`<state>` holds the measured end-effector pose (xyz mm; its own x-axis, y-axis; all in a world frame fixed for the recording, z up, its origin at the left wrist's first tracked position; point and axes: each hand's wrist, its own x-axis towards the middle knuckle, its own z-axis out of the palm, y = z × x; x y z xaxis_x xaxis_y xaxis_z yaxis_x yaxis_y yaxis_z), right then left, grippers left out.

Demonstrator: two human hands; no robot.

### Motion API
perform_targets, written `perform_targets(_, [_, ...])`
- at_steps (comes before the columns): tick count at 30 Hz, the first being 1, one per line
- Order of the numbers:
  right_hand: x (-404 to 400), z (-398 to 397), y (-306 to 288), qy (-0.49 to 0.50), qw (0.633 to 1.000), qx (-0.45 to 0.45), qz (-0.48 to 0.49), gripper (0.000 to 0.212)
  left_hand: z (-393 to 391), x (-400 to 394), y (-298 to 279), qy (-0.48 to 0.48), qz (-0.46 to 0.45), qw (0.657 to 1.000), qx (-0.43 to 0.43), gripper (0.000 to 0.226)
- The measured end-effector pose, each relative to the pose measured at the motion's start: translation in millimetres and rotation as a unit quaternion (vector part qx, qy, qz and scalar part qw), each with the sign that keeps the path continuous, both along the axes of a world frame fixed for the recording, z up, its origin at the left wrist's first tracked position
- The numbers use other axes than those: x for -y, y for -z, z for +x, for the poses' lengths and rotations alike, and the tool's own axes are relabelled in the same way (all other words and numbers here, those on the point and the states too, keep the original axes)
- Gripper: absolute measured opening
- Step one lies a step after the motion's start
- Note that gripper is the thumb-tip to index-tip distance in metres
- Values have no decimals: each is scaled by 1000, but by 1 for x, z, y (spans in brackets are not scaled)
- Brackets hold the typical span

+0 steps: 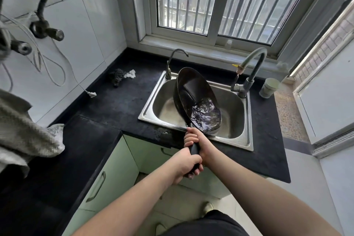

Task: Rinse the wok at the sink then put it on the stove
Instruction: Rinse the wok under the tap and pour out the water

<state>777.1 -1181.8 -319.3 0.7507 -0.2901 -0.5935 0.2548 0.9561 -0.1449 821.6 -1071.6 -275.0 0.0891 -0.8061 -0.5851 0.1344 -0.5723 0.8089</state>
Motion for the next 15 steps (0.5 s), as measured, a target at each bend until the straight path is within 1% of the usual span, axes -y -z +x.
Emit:
perform_targets(4, [2, -5, -3, 2, 1000, 26, 9, 40, -4, 3, -10, 5, 10, 999, 39, 11])
perform_targets(9, [13, -14, -4, -17, 998, 62, 25, 43, -16, 9, -22, 8, 25, 993, 112, 14])
perform_targets(12, [23, -24, -4, -46, 992, 116, 32, 44, -29, 19, -26, 4, 37, 988, 153, 16])
perform_targets(15, [32, -32, -9, -71, 984, 161, 19, 47, -40, 28, -31, 3, 42, 982, 184, 19])
